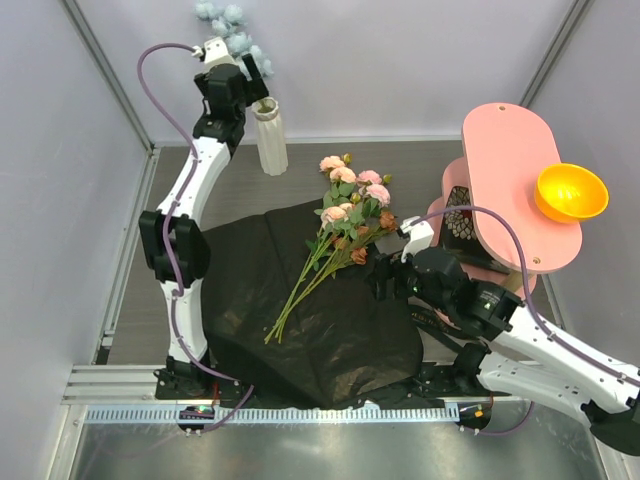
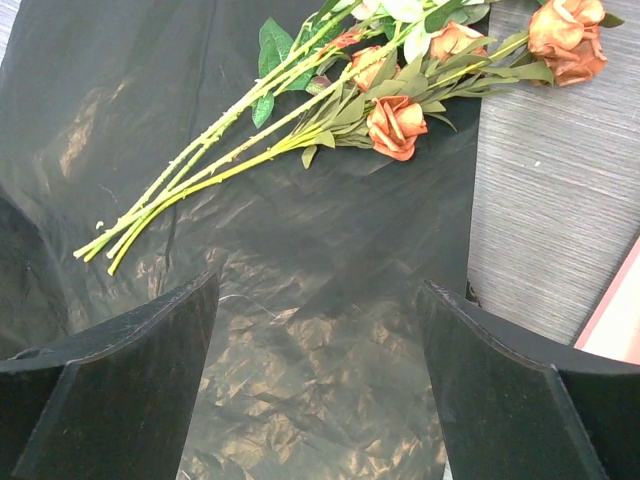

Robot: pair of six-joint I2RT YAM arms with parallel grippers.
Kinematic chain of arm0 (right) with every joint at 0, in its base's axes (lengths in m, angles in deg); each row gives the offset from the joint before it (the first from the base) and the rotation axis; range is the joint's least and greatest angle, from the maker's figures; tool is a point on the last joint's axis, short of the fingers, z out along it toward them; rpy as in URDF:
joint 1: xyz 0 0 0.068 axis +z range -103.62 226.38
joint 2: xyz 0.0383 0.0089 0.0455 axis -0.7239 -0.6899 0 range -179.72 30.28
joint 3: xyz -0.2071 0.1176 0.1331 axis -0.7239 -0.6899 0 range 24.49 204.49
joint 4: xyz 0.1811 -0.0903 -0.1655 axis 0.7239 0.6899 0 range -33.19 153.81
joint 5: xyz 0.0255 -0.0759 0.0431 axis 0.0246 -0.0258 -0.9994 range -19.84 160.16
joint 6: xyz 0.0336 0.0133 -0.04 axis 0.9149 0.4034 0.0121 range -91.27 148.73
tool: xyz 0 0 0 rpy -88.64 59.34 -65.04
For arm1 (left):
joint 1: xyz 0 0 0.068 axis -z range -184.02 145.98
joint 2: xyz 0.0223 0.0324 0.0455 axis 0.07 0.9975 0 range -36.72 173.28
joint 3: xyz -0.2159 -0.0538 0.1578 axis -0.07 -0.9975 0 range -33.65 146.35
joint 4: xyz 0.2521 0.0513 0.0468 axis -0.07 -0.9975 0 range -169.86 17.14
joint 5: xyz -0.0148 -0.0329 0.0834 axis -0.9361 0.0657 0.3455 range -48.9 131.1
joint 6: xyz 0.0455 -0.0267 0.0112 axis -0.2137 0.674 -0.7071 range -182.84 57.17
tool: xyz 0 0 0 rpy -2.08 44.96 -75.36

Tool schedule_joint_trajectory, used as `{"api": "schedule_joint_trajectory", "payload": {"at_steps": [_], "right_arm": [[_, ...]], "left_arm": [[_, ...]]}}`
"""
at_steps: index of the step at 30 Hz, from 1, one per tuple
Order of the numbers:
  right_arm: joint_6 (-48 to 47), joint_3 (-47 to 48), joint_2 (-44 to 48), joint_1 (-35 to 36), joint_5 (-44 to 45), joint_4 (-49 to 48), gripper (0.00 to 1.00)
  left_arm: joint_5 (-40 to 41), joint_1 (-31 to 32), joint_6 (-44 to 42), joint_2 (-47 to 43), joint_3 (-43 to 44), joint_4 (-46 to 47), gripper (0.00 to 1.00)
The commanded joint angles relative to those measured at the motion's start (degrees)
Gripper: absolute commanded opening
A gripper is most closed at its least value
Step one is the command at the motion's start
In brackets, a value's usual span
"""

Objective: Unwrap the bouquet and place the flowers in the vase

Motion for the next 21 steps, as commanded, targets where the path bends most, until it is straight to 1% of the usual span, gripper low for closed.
{"api": "schedule_joint_trajectory", "payload": {"at_steps": [1, 3, 4, 5, 6, 8, 9, 10, 11, 12, 13, 14, 15, 17, 18, 20, 21], "right_arm": [[2.0, 3.7, -2.5, 0.1, -1.5, -2.2, 0.85], [4.4, 4.8, -4.2, 0.2, -1.7, -2.2, 0.85], [5.7, 5.2, -6.0, 0.2, -1.6, -2.2, 0.85], [7.2, 5.5, -7.0, 0.2, -1.3, -2.3, 0.85], [10.4, 6.3, -8.2, 0.2, -1.4, -2.2, 0.85], [13.7, 7.4, -11.9, 0.2, -1.3, -2.4, 0.85], [18.0, 8.6, -13.4, 0.2, -1.3, -2.5, 0.85], [20.1, 9.1, -14.6, 0.1, -1.1, -2.8, 0.84], [22.7, 9.6, -17.1, 0.1, -0.9, -3.7, 0.83], [24.7, 10.3, -18.3, 0.2, -0.7, -4.3, 0.82], [28.2, 10.8, -19.5, 0.2, -0.9, -5.0, 0.80], [29.7, 11.5, -22.0, 0.2, -1.9, -6.8, 0.78], [31.1, 11.8, -23.5, 0.2, -2.3, -7.8, 0.77], [34.8, 13.4, -26.5, 0.2, -2.9, -10.6, 0.72], [35.7, 14.1, -30.1, 0.2, -2.8, -11.4, 0.71], [37.3, 17.4, -33.9, 0.2, -0.4, -11.9, 0.67], [38.3, 18.7, -37.9, 0.2, 0.7, -11.5, 0.62]], "left_arm": [[3.9, -1.0, 7.2, -5.4, 2.0, -6.1, 1.00], [2.9, -1.3, 9.8, -8.0, 1.6, -11.1, 1.00], [1.9, -1.3, 10.9, -9.3, -0.1, -12.6, 1.00], [1.1, -1.3, 12.7, -12.3, -1.5, -14.7, 1.00], [0.3, -1.3, 13.9, -14.3, -3.2, -15.7, 1.00], [-3.6, -1.3, 16.3, -19.1, -11.4, -16.4, 1.00], [-5.8, -1.3, 18.2, -24.3, -15.1, -15.6, 1.00], [-8.0, -1.2, 18.5, -27.5, -22.8, -14.4, 1.00], [-12.5, -1.3, 18.8, -30.4, -26.6, -12.6, 1.00], [-15.3, -1.4, 17.9, -36.1, -29.9, -12.1, 1.00], [-18.5, -1.5, 16.0, -38.7, -35.3, -11.8, 1.00], [-24.8, -1.4, 13.9, -40.8, -37.1, -13.8, 1.00], [-26.1, -1.4, 10.8, -44.6, -39.2, -16.3, 1.00], [-29.6, -1.4, 9.2, -47.8, -41.6, -23.6, 1.00], [-31.6, -1.5, 8.5, -49.3, -45.0, -25.3, 1.00], [-35.0, -1.5, 8.6, -54.7, -50.0, -27.1, 1.00], [-37.9, -1.5, 9.2, -56.5, -55.8, -26.7, 1.00]]}}
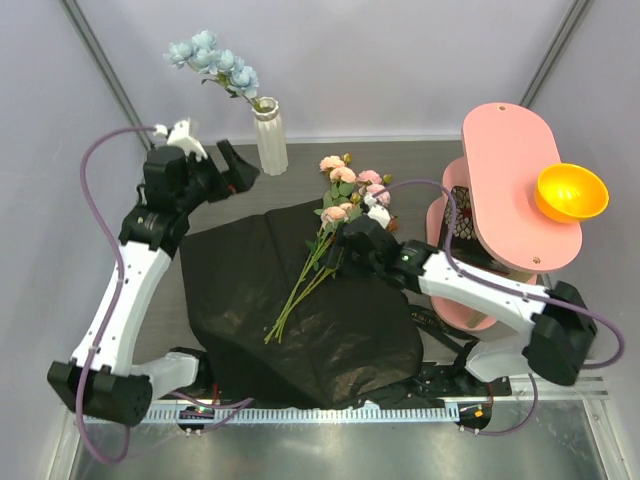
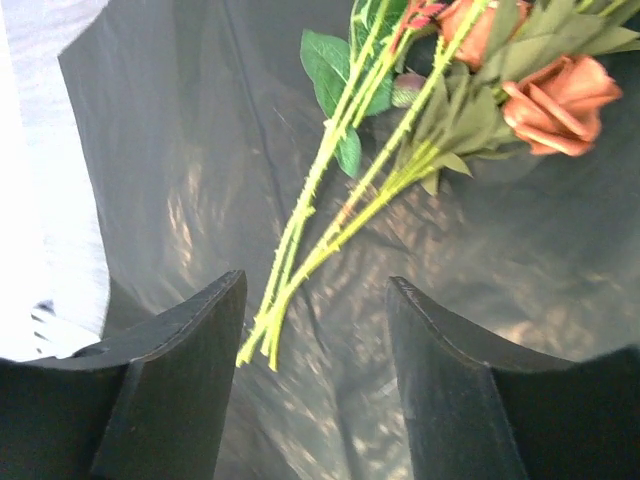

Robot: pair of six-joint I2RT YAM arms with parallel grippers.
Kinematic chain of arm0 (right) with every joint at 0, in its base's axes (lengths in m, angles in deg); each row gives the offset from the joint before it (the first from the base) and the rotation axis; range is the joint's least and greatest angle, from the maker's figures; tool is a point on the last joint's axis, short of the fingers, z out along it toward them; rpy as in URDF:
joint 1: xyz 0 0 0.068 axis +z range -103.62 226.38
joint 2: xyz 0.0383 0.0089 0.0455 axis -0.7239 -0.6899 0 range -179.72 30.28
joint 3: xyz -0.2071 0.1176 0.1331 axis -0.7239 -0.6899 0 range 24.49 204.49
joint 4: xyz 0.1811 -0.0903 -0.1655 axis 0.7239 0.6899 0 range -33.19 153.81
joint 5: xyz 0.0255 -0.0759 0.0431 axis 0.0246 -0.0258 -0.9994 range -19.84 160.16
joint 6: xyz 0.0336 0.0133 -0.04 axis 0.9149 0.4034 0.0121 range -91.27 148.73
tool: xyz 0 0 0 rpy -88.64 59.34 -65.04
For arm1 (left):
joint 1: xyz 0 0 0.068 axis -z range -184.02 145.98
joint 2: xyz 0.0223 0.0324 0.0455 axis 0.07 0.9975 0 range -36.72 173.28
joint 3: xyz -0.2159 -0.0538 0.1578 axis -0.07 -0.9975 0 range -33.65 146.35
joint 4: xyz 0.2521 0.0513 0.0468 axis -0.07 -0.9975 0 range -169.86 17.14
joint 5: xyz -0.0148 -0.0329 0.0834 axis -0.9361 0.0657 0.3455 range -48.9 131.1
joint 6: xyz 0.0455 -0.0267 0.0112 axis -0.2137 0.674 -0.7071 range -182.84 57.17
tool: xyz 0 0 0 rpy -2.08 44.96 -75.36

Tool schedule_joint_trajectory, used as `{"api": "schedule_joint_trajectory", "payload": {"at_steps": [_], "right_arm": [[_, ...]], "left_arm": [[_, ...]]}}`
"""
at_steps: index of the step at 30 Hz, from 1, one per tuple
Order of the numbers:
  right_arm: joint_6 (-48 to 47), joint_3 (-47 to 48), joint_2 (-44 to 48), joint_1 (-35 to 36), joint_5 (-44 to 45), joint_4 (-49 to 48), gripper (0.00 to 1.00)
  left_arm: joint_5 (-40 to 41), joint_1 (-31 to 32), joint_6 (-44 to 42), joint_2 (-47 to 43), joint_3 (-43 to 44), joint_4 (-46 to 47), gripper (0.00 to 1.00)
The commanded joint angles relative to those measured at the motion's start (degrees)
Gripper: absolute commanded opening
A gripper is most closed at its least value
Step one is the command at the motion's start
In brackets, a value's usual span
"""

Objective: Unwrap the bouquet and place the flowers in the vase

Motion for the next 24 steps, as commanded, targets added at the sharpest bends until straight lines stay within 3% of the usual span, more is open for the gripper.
{"api": "schedule_joint_trajectory", "payload": {"at_steps": [1, 5, 8, 17, 20, 24], "right_arm": [[8.4, 7.3, -9.2, 0.2, 3.7, -4.9, 0.60], [15.3, 10.9, -17.8, 0.2, 3.9, -6.4, 0.46], [19.2, 10.5, -23.2, 0.2, 2.0, -10.3, 0.40], [21.4, 12.1, -32.4, 0.9, 1.7, -13.7, 0.36], [20.9, 13.1, -32.6, 1.1, 3.1, -12.8, 0.25], [19.3, 15.0, -30.2, 1.7, 7.6, -7.5, 0.20]], "left_arm": [[-14.0, -0.1, 0.1, -9.7, -14.7, -4.9, 1.00], [-17.0, -0.1, 3.4, -17.7, -26.9, -3.0, 0.99], [-20.8, -0.1, 5.8, -21.6, -30.5, -1.8, 0.98], [-24.8, -0.1, 4.2, -24.2, -31.7, -3.8, 0.97], [-24.5, -0.1, 3.8, -24.6, -31.7, -4.1, 0.97], [-24.4, -0.1, 3.8, -24.5, -31.7, -3.9, 0.97]]}}
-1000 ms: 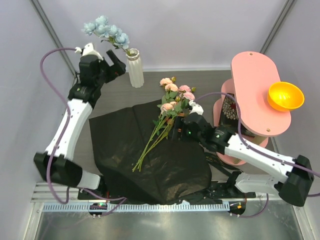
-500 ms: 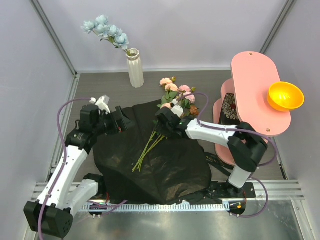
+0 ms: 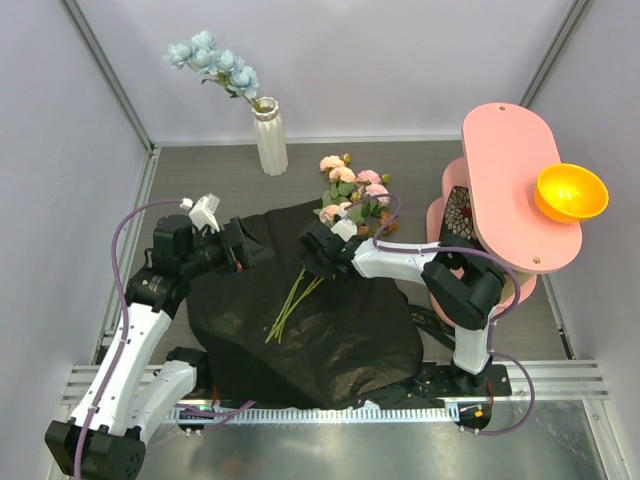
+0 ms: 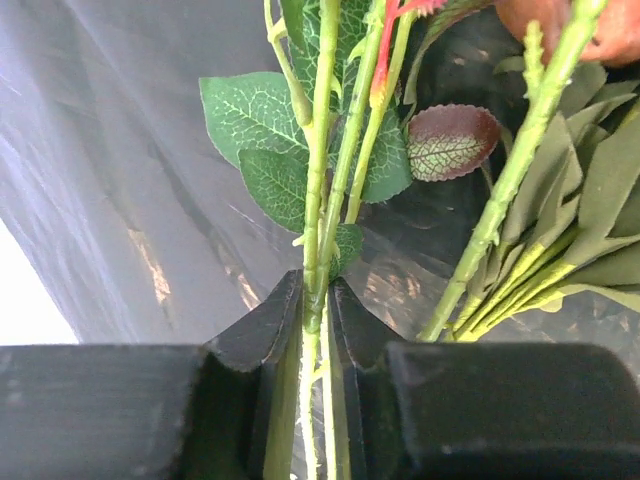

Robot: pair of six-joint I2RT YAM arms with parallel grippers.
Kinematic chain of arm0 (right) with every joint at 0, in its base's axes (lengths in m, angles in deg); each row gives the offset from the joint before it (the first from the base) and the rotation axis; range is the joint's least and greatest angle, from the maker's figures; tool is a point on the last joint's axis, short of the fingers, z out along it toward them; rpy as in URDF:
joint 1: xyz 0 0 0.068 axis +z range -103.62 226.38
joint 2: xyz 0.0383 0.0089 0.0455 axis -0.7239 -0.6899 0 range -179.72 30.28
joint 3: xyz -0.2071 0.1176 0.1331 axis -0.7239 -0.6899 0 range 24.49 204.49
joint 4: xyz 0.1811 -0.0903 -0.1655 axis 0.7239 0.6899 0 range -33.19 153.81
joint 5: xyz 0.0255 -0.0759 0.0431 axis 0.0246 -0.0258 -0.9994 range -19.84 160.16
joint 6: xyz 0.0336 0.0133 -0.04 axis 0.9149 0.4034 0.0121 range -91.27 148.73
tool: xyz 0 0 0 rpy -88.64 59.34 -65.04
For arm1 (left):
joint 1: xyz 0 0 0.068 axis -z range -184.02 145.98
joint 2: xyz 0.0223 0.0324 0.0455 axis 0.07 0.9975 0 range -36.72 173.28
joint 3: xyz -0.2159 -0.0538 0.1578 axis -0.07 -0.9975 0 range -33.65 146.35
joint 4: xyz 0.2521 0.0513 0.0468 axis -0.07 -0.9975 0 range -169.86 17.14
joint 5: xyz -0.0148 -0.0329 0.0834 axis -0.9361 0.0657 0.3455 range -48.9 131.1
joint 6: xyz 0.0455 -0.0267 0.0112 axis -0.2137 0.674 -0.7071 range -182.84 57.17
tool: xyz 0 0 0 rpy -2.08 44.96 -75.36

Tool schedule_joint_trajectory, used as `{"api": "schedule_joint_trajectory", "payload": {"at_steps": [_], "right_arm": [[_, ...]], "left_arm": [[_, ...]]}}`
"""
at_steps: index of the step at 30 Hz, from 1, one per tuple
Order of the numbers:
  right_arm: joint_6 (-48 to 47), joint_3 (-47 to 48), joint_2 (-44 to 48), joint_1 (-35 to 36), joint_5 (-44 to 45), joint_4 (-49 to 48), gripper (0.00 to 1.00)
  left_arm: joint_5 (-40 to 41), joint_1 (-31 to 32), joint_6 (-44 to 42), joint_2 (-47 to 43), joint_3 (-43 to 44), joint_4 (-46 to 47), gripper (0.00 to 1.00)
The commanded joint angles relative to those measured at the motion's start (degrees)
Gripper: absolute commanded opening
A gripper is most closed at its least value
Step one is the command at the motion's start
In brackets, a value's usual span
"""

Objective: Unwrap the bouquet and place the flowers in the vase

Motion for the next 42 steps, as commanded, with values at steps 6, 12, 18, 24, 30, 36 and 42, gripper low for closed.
{"api": "schedule_joint_trajectory", "payload": {"at_steps": [6, 12, 18, 24, 30, 36, 42], "right_arm": [[-3.5, 2.8, 8.7, 0.9, 10.6, 3.1, 0.01], [-15.5, -1.2, 15.6, 0.8, 9.3, -11.6, 0.01], [-36.6, -8.7, 21.4, 0.5, -3.1, -32.6, 0.01], [-47.9, -14.2, 26.0, 0.4, -19.6, -42.4, 0.01], [-49.6, -14.9, 28.6, 0.4, -28.7, -44.8, 0.01], [-51.5, -15.1, 31.8, 0.4, -28.0, -44.4, 0.01], [-53.4, -13.0, 32.1, 0.4, -30.0, -40.2, 0.01]], "left_arm": [[-1.0, -0.1, -1.2, 1.4, 1.4, 1.1, 0.97], [-1.9, -0.1, -0.1, 2.8, 4.1, 1.4, 0.97], [-10.5, -0.1, 6.0, 4.8, 4.2, 10.8, 0.95], [-22.6, -0.2, 19.8, 10.4, 2.4, 33.0, 0.88], [-24.8, 1.1, 20.4, 15.8, 6.3, 36.4, 0.91], [-22.0, 3.6, 18.0, 17.1, 7.0, 32.2, 0.75], [-18.2, 4.1, 16.4, 17.3, 8.4, 31.7, 0.50]]}}
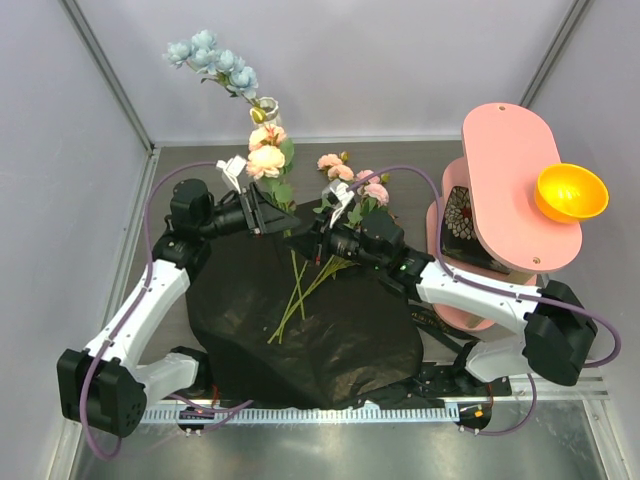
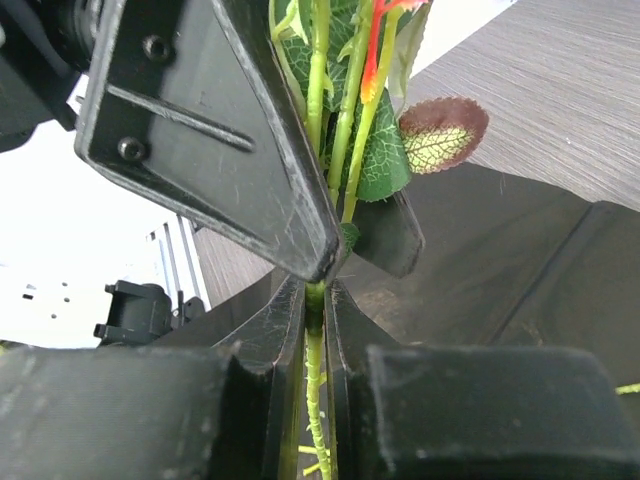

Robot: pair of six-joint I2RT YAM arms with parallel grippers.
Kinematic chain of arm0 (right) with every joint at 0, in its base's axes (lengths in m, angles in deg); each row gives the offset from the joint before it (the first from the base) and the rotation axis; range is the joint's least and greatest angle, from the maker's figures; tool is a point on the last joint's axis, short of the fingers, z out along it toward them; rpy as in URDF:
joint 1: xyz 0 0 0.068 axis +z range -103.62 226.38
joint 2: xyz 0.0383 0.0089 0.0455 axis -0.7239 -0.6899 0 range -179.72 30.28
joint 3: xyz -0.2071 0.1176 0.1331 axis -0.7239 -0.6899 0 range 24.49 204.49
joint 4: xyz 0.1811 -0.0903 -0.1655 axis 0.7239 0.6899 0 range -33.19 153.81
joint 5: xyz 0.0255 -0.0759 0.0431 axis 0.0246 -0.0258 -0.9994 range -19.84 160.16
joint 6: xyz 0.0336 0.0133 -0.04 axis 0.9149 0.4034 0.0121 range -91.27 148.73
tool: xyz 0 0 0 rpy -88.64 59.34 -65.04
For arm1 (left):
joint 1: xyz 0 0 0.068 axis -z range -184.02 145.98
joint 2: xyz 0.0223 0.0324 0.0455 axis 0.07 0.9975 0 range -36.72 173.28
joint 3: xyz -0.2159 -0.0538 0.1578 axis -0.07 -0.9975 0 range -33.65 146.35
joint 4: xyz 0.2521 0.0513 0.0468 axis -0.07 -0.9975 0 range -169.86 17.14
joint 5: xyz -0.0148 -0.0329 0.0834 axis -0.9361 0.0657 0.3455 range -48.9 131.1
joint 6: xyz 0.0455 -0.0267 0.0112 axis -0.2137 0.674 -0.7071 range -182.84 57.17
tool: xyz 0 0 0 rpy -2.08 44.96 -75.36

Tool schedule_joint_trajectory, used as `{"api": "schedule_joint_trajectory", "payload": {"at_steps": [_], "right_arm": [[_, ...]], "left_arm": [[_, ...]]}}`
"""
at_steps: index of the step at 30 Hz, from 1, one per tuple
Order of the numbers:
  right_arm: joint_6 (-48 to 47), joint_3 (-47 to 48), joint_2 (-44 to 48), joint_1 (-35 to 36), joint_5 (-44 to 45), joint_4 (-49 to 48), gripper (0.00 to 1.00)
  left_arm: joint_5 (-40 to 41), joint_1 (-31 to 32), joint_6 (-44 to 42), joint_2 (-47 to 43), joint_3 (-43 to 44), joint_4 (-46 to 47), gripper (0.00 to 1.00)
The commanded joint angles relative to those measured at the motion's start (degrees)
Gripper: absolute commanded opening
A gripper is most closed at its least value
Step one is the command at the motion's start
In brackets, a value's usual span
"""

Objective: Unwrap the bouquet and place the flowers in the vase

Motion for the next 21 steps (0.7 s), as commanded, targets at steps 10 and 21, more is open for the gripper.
{"api": "schedule_joint_trajectory", "payload": {"at_steps": [10, 21], "right_arm": [[-5.5, 4.7, 5.0, 0.3, 5.3, 10.0, 0.64], [-7.2, 3.0, 20.2, 0.3, 33.0, 29.8, 0.89]], "left_arm": [[13.9, 0.2, -13.5, 1.2, 13.1, -6.6, 0.00], [46.6, 0.1, -32.0, 9.5, 33.8, -8.7, 0.00]]}}
